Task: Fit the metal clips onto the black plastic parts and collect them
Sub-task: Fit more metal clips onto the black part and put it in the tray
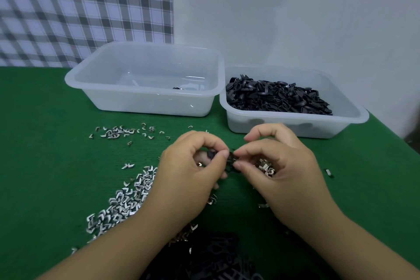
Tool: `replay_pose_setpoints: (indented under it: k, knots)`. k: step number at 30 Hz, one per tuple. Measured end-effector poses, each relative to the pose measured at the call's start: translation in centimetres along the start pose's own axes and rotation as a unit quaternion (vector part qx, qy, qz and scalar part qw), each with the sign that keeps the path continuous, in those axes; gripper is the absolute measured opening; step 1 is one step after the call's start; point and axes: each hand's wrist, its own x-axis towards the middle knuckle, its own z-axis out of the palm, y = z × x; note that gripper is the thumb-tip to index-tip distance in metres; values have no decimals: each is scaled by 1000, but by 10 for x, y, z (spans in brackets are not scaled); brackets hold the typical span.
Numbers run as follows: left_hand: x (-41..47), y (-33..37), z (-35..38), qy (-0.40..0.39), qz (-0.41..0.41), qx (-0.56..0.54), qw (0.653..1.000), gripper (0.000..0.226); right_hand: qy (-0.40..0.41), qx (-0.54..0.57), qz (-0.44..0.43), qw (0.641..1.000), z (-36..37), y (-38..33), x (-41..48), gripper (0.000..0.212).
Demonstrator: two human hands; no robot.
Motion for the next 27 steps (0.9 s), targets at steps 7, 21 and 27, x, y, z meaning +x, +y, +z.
replay_pose_setpoints:
  k: [7,21,27]
  knots:
    - [2,0,1,-41,-60,-99,992,13,55,-88,-57,993,0,3,-2,4]
    - [3,0,2,-15,-71,-130,989,35,49,-116,-39,991,0,4,-3,8]
    - [2,1,3,-26,-55,-132,989,39,45,-117,-38,991,1,3,-3,8]
